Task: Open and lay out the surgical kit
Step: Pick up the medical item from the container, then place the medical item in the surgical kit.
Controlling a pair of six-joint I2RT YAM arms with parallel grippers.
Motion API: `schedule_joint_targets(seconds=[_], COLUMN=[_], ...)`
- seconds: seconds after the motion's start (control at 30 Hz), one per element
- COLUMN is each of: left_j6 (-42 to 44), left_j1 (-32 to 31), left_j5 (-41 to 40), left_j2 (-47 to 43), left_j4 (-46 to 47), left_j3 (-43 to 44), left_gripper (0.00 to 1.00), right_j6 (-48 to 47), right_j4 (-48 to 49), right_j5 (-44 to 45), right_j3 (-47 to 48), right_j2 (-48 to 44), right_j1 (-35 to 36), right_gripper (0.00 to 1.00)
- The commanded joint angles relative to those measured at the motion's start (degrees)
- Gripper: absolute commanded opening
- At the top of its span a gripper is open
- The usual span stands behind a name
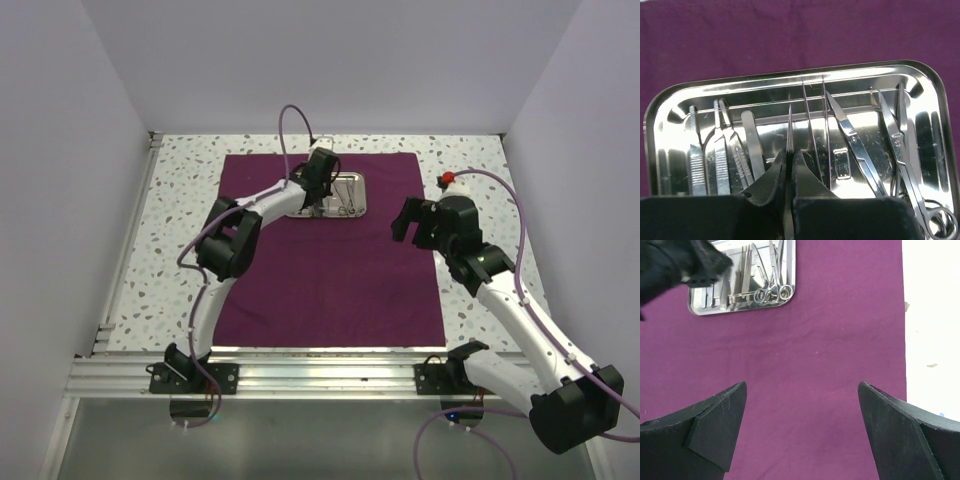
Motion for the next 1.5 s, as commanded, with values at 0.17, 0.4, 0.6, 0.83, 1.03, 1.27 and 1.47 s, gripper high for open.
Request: schedule_joint_targets(seconds=[0.17,0.4,0.6,0.83,1.03,1.27,1.47], left_j6=[2.77,-6.54,-21.72,-35.89,-39.41,-37.93,-26.08], left_j1=[-1.12,-4.46,-11.66,-19.05,-20.02,-20.64,-20.38], left_j5=[-1.39,-12.55,-17.64,-20.64,-18.97,-23.62,-27.67], left_j2=[-26.37,-43.79,-58.04,-65.69,-64.21,-64.12,-56.75], left_j4=[-0.39,-8.74,-15.15,-24.3,-23.77,-26.41,-15.53], left_j3=[-15.4,-41.0,-57.72,-66.42,-71.35,-64.17,-54.23], left_gripper=[0.0,0.0,0.0,0.0,0.36,0.71,0.64], right_j6=[0.43,0.78,0.87,0.78,0.61,0.61,0.79], right_j4=[2.27,2.8,2.71,2.36,1.83,2.01,2.45], right_j5=[-1.53,-3.38,-3.73,-3.11,-2.85,-3.03,-3.9], right_j3=[-0.52,-0.79,-0.79,-0.88,-0.7,-0.79,-1.05], right_j2=[-0.26,-0.52,-0.52,-1.05,-1.14,-1.49,-1.4], right_j1=[0.3,0.47,0.56,0.65,0.65,0.56,0.56], right_gripper=[0.97,0.97,0.97,0.97,0.97,0.97,0.97])
